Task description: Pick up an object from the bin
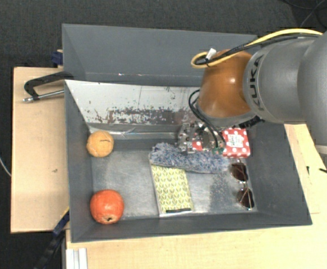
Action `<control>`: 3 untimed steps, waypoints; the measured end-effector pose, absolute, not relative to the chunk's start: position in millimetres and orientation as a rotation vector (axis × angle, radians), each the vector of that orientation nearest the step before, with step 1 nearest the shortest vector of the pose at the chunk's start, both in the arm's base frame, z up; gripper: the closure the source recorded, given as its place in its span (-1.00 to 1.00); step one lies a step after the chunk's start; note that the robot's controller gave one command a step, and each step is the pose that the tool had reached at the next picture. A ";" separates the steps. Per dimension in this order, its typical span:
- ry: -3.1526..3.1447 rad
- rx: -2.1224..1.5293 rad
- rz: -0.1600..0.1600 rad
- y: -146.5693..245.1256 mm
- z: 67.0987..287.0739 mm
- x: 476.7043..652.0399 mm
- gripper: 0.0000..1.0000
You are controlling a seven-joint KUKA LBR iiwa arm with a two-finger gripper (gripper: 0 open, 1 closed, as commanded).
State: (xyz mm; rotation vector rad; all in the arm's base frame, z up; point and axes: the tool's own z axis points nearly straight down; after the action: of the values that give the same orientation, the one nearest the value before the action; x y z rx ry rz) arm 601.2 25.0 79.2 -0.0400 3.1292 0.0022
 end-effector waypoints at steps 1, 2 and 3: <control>3.132 -0.008 0.003 24.7 78.9 602.2 1.00; 3.135 0.004 0.001 25.4 78.7 602.9 1.00; 3.129 0.074 -0.012 33.6 79.7 599.9 1.00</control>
Offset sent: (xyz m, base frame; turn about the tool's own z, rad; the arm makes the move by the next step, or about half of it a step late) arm -0.0027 0.0006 -0.0092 0.0292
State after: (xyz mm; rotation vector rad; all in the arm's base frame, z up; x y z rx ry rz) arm 599.9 33.6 79.7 0.0740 3.1285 -0.0122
